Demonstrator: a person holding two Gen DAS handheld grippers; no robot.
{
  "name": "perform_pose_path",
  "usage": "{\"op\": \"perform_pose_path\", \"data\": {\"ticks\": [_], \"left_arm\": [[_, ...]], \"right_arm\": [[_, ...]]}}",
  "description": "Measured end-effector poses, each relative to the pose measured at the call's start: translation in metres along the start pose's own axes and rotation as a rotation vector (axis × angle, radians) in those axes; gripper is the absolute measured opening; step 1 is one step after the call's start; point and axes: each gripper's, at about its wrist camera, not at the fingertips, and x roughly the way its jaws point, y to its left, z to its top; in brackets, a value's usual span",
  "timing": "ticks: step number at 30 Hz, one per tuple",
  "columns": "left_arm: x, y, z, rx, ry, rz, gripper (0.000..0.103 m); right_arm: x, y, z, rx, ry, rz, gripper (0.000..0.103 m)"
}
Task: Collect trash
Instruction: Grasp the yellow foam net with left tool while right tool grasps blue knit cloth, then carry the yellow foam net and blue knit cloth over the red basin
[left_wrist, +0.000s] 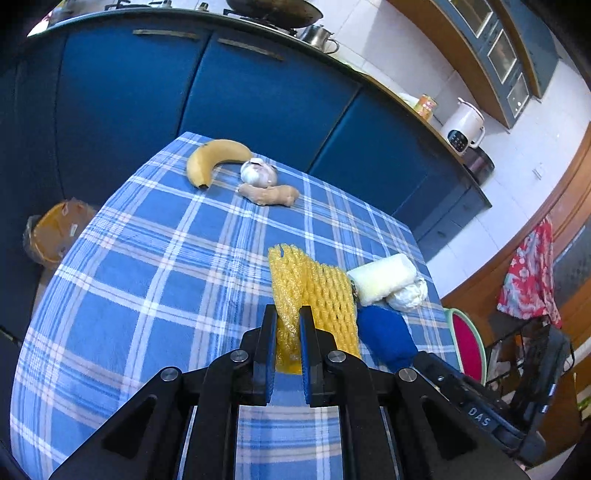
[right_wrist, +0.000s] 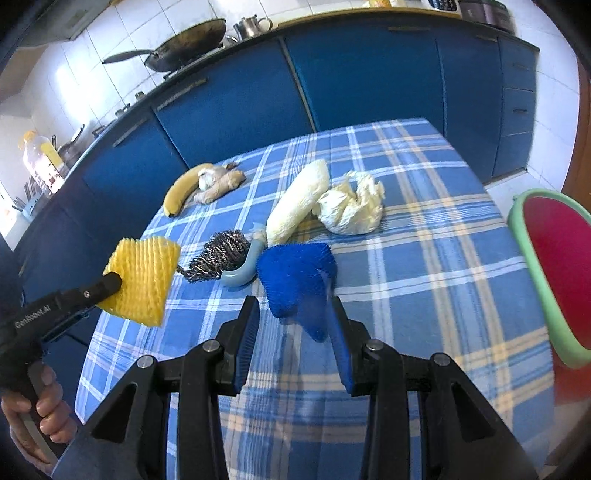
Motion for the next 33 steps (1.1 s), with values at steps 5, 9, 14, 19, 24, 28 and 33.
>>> {"op": "perform_pose_path", "data": {"ticks": [5, 9, 14, 19, 24, 28, 33], "left_arm": [[0.007, 0.003, 0.004, -0.01, 0.005, -0.002, 0.011], [0.01, 0.001, 0.005, -0.007, 0.009, -0.005, 0.011], [0.012, -0.003, 0.006, 0.001, 0.015, -0.012, 0.011], [0.011, -0.013, 0.004, 0.016, 0.02, -0.031, 0.011], [0.011, -0.026, 0.001, 0.035, 0.029, -0.052, 0.011], [0.013, -0.039, -0.001, 0.051, 0.038, -0.068, 0.011], [0.017, -0.06, -0.004, 0.083, 0.052, -0.093, 0.011]], "right_arm": [[0.018, -0.002, 0.003, 0.012, 0.032, -0.007, 0.04], [0.027, -0.005, 0.003, 0.018, 0.044, -0.01, 0.04], [0.032, -0.008, 0.003, 0.031, 0.055, 0.005, 0.016], [0.019, -0.009, 0.001, 0.025, 0.029, 0.012, 0.009], [0.0, -0.015, -0.004, 0.033, -0.005, 0.011, 0.007], [-0.02, -0.024, -0.008, 0.049, -0.038, 0.013, 0.007], [-0.047, -0.039, -0.012, 0.077, -0.09, 0.006, 0.007]]}}
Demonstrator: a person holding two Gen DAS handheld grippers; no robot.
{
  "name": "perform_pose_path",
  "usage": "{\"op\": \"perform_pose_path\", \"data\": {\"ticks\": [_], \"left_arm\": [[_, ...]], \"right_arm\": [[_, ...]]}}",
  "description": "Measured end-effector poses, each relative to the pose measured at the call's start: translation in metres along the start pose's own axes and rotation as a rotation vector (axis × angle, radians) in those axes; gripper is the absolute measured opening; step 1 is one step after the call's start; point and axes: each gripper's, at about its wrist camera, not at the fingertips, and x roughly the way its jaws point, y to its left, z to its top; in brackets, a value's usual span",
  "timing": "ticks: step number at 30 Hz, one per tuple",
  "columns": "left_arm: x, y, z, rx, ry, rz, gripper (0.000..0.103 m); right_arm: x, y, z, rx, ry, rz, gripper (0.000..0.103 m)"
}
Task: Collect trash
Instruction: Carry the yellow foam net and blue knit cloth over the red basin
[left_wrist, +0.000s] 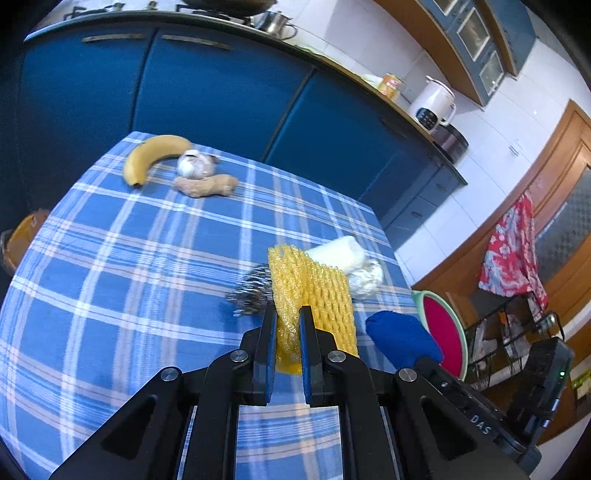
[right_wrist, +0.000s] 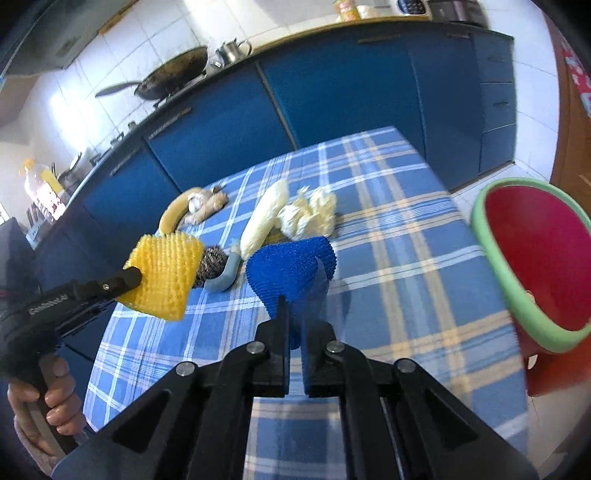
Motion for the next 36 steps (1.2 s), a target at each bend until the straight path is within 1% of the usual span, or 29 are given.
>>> {"op": "perform_pose_path", "data": {"ticks": [9, 14, 19, 29, 32, 36], "left_arm": [[0.017, -0.044, -0.004, 0.068, 0.037, -0.051, 0.011], [0.031, -0.077, -0.007, 0.122, 0.065, -0.089, 0.011], [0.048, -0.118, -0.013, 0.197, 0.095, -0.122, 0.011], [0.09, -0.186, -0.023, 0.311, 0.146, -0.188, 0.011], [0.11, -0.208, -0.03, 0.348, 0.169, -0.214, 0.011], [0.135, -0.234, -0.038, 0.39, 0.197, -0.23, 0.011]], "right_arm": [[-0.048, -0.036, 0.002, 0.056, -0.095, -0.047, 0.007], [-0.07, -0.059, 0.002, 0.094, -0.137, -0.081, 0.007], [-0.089, -0.088, 0.001, 0.141, -0.175, -0.126, 0.007], [-0.105, -0.145, -0.004, 0.23, -0.202, -0.196, 0.007], [-0.107, -0.164, -0.005, 0.26, -0.205, -0.214, 0.007], [-0.107, -0.187, -0.007, 0.297, -0.206, -0.233, 0.007]]}}
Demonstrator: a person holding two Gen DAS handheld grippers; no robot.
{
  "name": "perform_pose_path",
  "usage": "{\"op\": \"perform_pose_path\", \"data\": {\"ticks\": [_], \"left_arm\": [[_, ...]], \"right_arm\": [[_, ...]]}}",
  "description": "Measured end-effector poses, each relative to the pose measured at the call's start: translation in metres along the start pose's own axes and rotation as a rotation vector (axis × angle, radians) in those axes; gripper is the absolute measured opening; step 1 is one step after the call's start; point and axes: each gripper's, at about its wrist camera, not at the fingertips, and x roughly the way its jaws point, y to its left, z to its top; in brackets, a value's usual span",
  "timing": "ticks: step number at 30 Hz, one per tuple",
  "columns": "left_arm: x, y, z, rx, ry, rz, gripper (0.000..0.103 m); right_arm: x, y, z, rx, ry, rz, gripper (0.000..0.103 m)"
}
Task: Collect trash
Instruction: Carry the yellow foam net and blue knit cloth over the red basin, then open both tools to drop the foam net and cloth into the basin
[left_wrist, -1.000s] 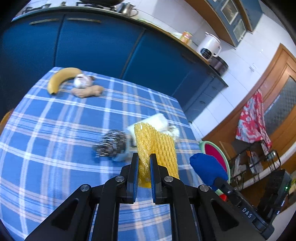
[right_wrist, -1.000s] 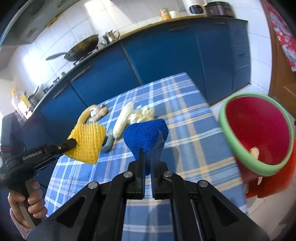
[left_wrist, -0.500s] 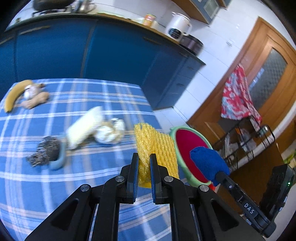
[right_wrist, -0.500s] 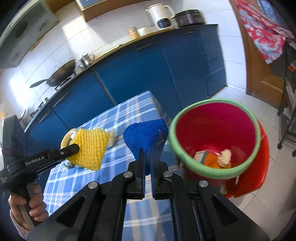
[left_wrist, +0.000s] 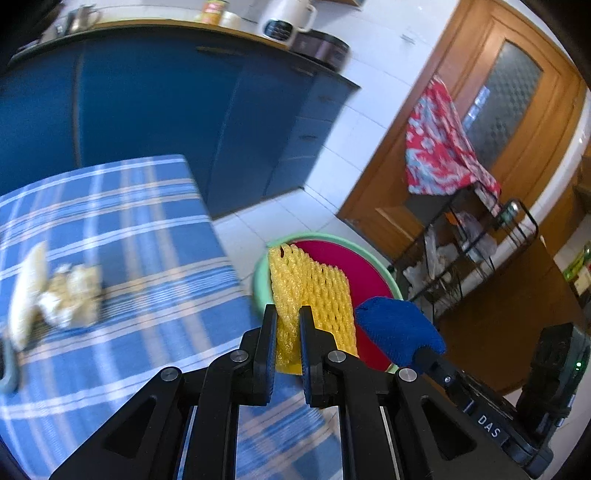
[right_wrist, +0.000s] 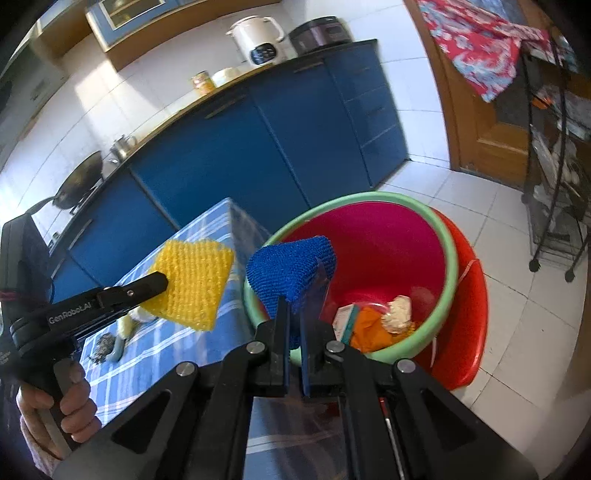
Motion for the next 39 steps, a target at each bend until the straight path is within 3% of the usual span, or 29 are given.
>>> {"op": "perform_pose_path", "data": {"ticks": [6, 10, 12, 14, 15, 18, 27, 39], "left_arm": [[0.043, -0.018, 0.001, 0.022, 0.053, -0.023, 0.011], [0.061, -0.024, 0.0, 0.047, 0.07, 0.021, 0.013], [0.064, -0.025, 0.0, 0.053, 0.076, 0.03, 0.021], [0.064, -0.024, 0.0, 0.051, 0.072, 0.042, 0.038], [0.063, -0.024, 0.0, 0.051, 0.067, 0.048, 0.04], [0.059, -0.022, 0.002, 0.058, 0.059, 0.046, 0.04], [0.035, -0.011, 0.003, 0.029, 0.027, 0.063, 0.04], [-0.022, 0.029, 0.002, -0.015, -0.039, 0.151, 0.04]], "right_arm": [[0.008, -0.028, 0.002, 0.036, 0.008, -0.037, 0.007], [0.016, -0.044, 0.003, 0.057, 0.017, -0.049, 0.007], [0.02, -0.048, 0.004, 0.066, 0.021, -0.05, 0.012], [0.025, -0.051, 0.004, 0.079, 0.028, -0.053, 0.012], [0.027, -0.053, 0.003, 0.09, 0.034, -0.051, 0.012], [0.03, -0.056, 0.003, 0.108, 0.036, -0.046, 0.019], [0.02, -0.046, 0.001, 0.09, 0.019, -0.023, 0.021], [0.004, -0.008, 0.005, 0.034, -0.004, 0.022, 0.028]]}}
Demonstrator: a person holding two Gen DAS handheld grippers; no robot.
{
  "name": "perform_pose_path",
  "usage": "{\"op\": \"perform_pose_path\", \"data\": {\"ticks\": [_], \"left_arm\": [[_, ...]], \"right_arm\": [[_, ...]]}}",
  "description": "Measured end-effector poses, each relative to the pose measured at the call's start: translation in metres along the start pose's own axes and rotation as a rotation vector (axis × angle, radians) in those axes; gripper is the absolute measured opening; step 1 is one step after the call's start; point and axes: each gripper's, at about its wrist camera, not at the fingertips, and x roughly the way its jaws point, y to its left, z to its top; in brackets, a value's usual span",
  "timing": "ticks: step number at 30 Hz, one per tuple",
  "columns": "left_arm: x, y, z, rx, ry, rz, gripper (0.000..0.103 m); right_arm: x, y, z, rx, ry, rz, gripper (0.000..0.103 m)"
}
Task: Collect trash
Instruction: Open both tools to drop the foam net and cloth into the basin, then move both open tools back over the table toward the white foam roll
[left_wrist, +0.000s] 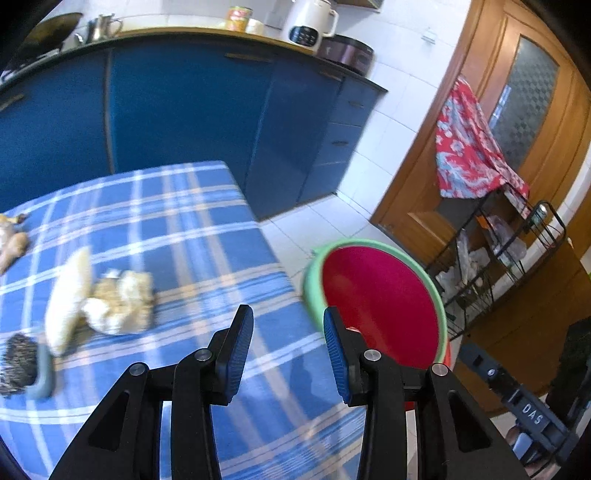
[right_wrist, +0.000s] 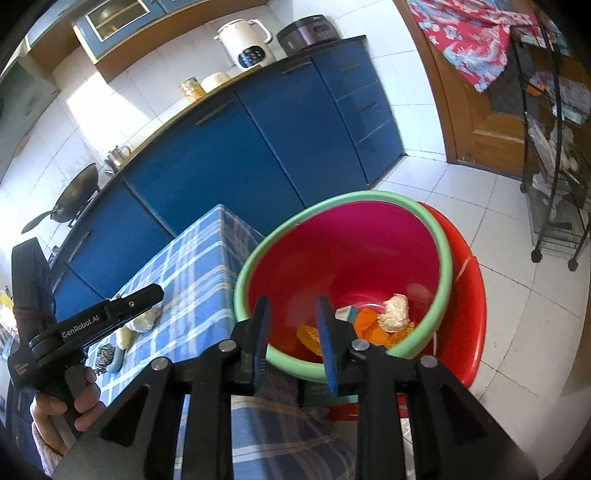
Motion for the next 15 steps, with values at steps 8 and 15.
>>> {"op": "perform_pose_path", "data": {"ticks": [8, 15], "left_arm": [[-0.03, 0.05, 0.003, -0.048, -0.038, 0.106, 0.041], [-0.041, 0.092, 0.003, -0.075, -0.043, 0.21, 0.053]], "right_arm": [[0.004, 0.035, -0.001, -0.055, 0.019, 0.042, 0.032], [0.012, 0.063, -0.004, -0.093, 0.041, 0.07, 0.035]]}}
